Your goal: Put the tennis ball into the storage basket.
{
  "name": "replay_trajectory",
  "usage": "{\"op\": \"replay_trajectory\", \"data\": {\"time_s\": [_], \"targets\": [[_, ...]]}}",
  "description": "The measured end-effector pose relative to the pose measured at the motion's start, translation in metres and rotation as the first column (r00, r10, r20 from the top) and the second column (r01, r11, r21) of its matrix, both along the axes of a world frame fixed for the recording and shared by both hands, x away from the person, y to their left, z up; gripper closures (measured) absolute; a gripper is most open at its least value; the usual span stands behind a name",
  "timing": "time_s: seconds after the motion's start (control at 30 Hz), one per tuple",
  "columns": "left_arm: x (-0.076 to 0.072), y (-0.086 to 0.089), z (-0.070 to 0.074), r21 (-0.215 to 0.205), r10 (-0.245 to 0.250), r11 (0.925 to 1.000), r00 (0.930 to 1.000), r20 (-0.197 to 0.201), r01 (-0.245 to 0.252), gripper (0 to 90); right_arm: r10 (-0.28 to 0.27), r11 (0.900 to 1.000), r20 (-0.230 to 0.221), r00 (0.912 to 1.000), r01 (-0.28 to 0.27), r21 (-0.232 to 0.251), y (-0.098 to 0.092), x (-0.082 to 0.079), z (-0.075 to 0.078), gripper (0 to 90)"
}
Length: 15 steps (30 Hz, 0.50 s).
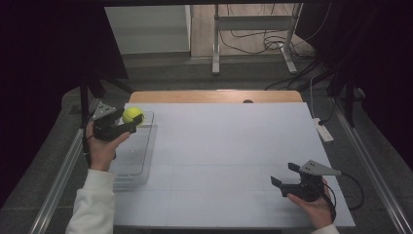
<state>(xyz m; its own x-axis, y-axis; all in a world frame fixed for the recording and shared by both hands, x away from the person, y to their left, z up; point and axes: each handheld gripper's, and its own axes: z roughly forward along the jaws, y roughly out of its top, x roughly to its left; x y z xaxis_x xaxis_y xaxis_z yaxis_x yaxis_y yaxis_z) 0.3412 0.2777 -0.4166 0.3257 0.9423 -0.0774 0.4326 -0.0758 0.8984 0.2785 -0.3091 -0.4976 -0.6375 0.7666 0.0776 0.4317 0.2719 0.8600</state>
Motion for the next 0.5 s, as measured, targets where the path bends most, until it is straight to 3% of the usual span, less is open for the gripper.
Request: {"op": "replay_trajectory", "data": {"time_s": [0.5], "targets": [[0.004,0.011,-0.001,-0.006,0.032,0.9995,0.9995,-0.006,-0.032,27.4,0.006,1.000,0.001,1.0000,-0.006,0.003,0.001,0.001,0.000,10.9]]}}
